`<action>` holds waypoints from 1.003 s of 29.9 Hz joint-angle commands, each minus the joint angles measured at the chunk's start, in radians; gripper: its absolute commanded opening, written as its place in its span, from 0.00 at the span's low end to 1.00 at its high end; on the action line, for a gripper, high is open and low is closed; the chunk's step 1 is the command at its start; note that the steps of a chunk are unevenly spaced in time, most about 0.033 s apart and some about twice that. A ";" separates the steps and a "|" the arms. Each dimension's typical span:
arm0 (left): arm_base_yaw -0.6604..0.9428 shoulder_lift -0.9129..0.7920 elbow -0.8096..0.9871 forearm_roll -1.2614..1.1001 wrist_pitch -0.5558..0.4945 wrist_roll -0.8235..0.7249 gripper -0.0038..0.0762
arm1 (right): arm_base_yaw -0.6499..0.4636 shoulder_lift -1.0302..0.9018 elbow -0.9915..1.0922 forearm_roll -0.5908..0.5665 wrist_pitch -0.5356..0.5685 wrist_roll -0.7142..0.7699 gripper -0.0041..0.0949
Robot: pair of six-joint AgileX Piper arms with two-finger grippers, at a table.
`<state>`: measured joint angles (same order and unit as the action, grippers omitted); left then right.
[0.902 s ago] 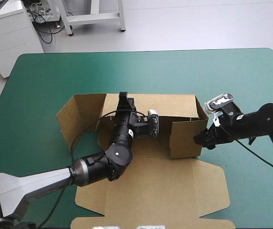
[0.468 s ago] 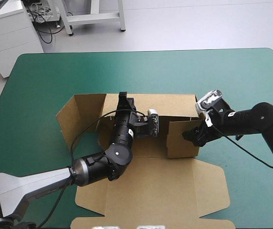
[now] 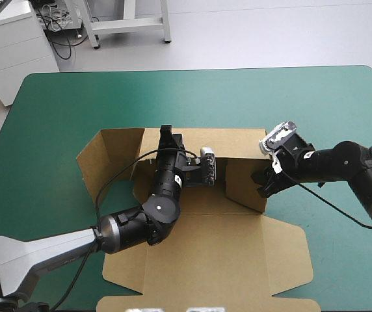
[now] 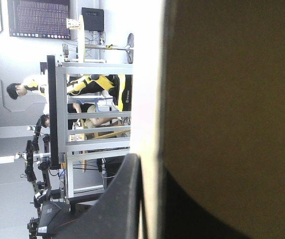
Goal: Fold the box
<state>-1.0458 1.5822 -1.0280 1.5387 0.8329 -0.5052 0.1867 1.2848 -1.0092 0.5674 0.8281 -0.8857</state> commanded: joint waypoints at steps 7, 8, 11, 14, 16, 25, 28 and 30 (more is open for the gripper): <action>-0.036 -0.031 -0.030 -0.055 0.025 -0.015 0.04 | 0.003 -0.019 -0.024 0.012 0.036 0.008 0.10; -0.039 -0.031 -0.032 -0.055 0.027 -0.015 0.04 | 0.003 -0.019 -0.024 0.012 0.036 0.008 0.03; -0.050 -0.031 -0.040 -0.057 0.034 -0.015 0.04 | 0.003 -0.019 -0.026 0.010 0.025 0.036 0.03; -0.055 -0.031 -0.047 -0.059 0.036 -0.015 0.07 | 0.003 -0.019 -0.027 0.010 -0.008 0.092 0.03; -0.057 -0.031 -0.058 -0.077 0.034 -0.015 0.13 | 0.003 -0.019 -0.027 0.010 -0.026 0.112 0.03; -0.100 -0.044 -0.130 -0.164 0.085 0.022 0.68 | 0.003 -0.019 -0.027 -0.015 -0.136 0.237 0.03; -0.160 -0.075 -0.166 -0.171 0.106 0.040 0.72 | 0.003 -0.019 -0.031 -0.085 -0.179 0.318 0.03; -0.208 -0.099 -0.186 -0.192 0.106 0.066 0.72 | 0.003 -0.019 -0.036 -0.136 -0.193 0.380 0.03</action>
<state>-1.1962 1.5607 -1.1567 1.3242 0.9131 -0.4607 0.1871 1.2930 -1.0092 0.4575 0.7089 -0.5822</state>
